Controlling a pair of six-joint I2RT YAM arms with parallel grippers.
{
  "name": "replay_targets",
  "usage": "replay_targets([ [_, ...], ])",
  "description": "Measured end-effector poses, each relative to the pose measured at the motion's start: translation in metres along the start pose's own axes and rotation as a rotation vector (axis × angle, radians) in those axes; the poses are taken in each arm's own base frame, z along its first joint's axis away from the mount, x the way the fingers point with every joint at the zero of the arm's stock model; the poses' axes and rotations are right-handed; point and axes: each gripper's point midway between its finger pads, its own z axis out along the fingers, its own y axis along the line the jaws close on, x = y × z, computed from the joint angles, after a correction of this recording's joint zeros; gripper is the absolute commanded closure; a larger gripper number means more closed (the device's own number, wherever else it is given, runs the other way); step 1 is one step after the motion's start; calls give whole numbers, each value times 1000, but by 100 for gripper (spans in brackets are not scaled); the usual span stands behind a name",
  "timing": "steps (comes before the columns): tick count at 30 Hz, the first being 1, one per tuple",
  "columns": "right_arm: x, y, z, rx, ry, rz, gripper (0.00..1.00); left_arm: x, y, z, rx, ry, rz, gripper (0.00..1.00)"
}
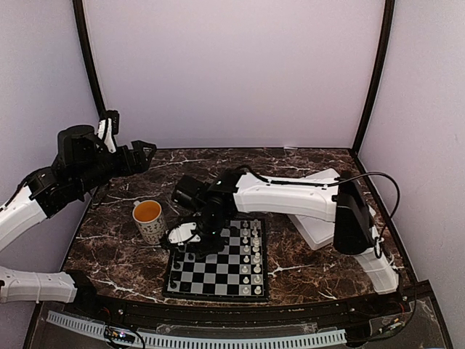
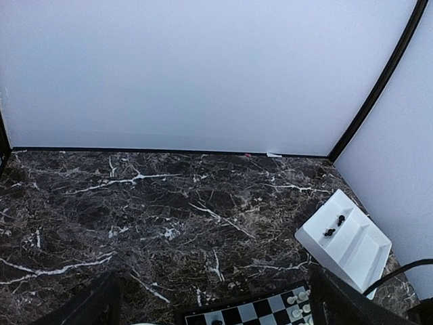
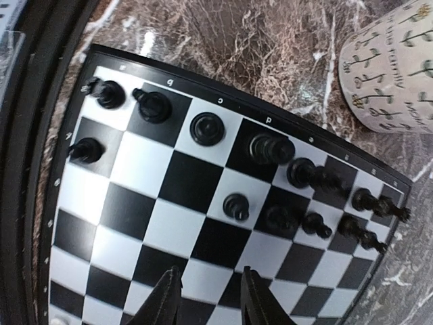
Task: Set up the chess pieces on the board
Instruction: Place the pawn at d7, then pick up the bishop from the storage box.
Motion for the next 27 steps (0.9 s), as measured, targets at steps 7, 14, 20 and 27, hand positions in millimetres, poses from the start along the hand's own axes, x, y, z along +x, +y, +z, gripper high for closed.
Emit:
replay_targets([
  [7,37,-45,-116,55,-166,100,67,6,-33,72,66,93,110,6],
  [14,218,-138,-171,227,-118,537,73,4,-71,144,156,168,170,23],
  [20,334,-162,-204,342,-45,814,75,16,-88,177,178,302,85,33],
  [27,430,-162,-193,333,62,1009,76,20,-95,197,149,420,73,30],
])
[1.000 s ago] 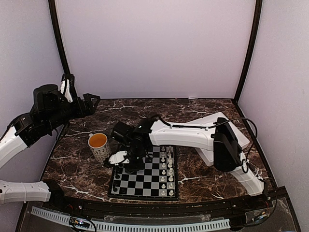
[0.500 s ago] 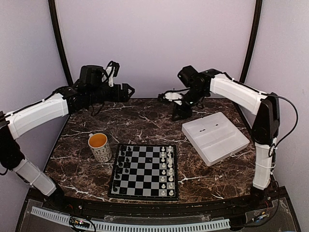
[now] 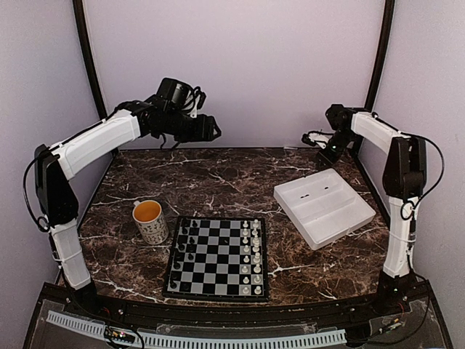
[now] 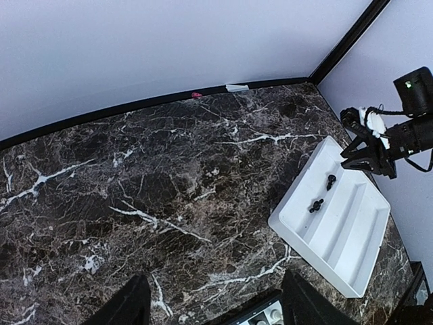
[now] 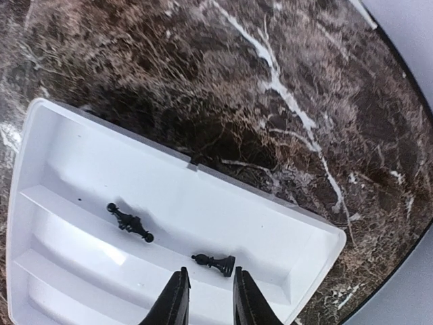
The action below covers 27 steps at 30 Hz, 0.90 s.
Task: Set up the chess pieces on the board
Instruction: Pick up the bishop from the storage box.
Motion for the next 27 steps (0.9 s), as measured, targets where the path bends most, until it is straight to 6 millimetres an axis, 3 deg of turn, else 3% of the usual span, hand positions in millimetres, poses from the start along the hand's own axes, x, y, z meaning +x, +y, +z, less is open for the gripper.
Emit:
replay_targets([
  [5,33,-7,40,-36,139,39,73,-8,0,13,-6,36,27,29],
  [10,48,-11,56,-52,222,52,73,2,5,23,-2,88,34,29],
  [16,56,-15,64,-54,278,59,68,11,20,33,-11,132,23,28],
  [27,69,-13,64,-54,342,81,62,4,40,30,-6,129,-18,28],
])
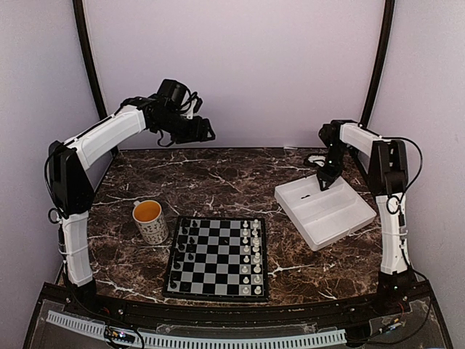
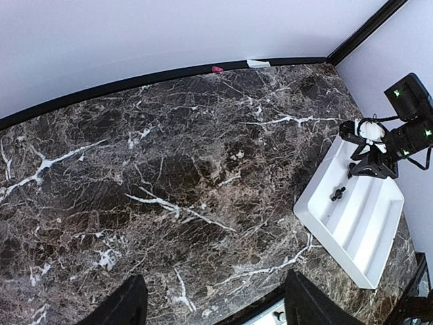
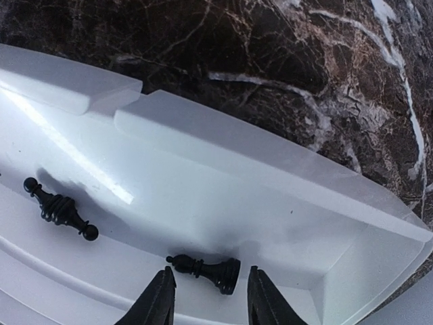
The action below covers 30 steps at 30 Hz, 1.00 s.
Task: Set up the chess pieces on the board
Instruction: Pick up the bishop from the storage box.
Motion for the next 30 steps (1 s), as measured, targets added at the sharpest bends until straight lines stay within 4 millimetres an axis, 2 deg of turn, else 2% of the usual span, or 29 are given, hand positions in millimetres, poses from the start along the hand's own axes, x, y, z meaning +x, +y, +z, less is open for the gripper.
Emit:
replay_targets([
  [5,9,1,18,-27,56,21,59,0,3,1,11,5,-20,28],
  [9,15,0,19,-28,77,34,59,1,3,3,15,9,-29,28],
  [13,18,-1,19,-25,89,42,72,1,3,2,21,10,-37,28],
  [22,18,3,17,-59,78,38,91,-3,2,1,31,3,-46,28],
  [30,4,9,3,-108,5,21,96,-11,-5,-4,58,-21,-43,31],
])
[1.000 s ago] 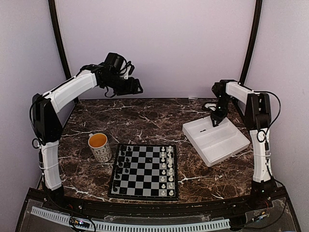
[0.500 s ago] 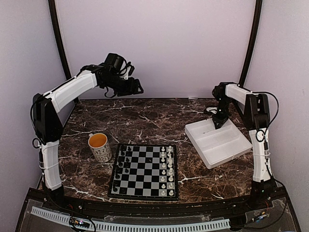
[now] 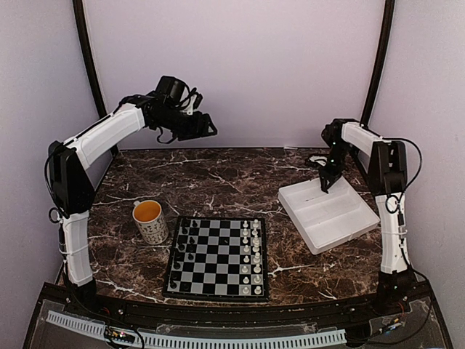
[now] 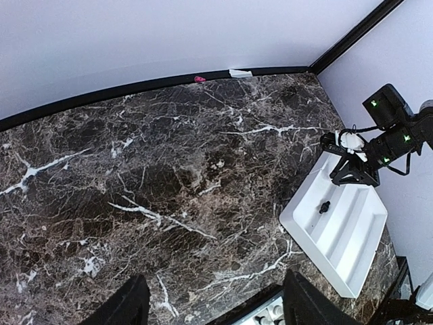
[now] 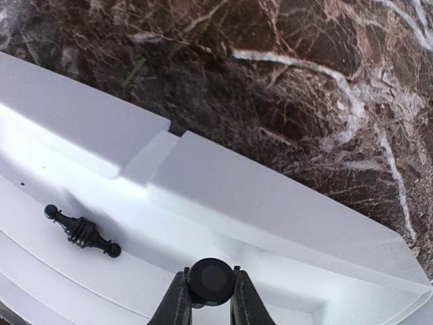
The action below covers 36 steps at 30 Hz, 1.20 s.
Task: Set up the chess pieces on the board
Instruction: Pick up the bishop from the storage box, then pass from the right arm to the left
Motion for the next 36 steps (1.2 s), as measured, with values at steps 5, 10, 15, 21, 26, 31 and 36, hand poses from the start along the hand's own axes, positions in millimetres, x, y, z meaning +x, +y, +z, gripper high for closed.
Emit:
replay_targets([
  [5,-10,14,-21,-51,-82,-6,96,-8,-9,-3,42,-22,10,34],
  [10,-27,42,-73,-120,-262,-47,96,-15,-29,-2,91,-63,62,34],
  [15,-43,81,-123,-256,-463,-108,95,-3,-82,10,138,-157,247,35],
  [21,-36,135,-111,-593,-568,-41,94,84,-147,19,223,-216,518,37],
  [26,-26,171,-84,-898,-610,187,94,107,-175,20,203,-314,723,38],
  [31,-19,199,-91,-1027,-672,325,92,110,-206,10,146,-421,873,40],
  [36,-32,204,-133,-1096,-773,337,88,115,-236,-3,109,-507,951,38],
])
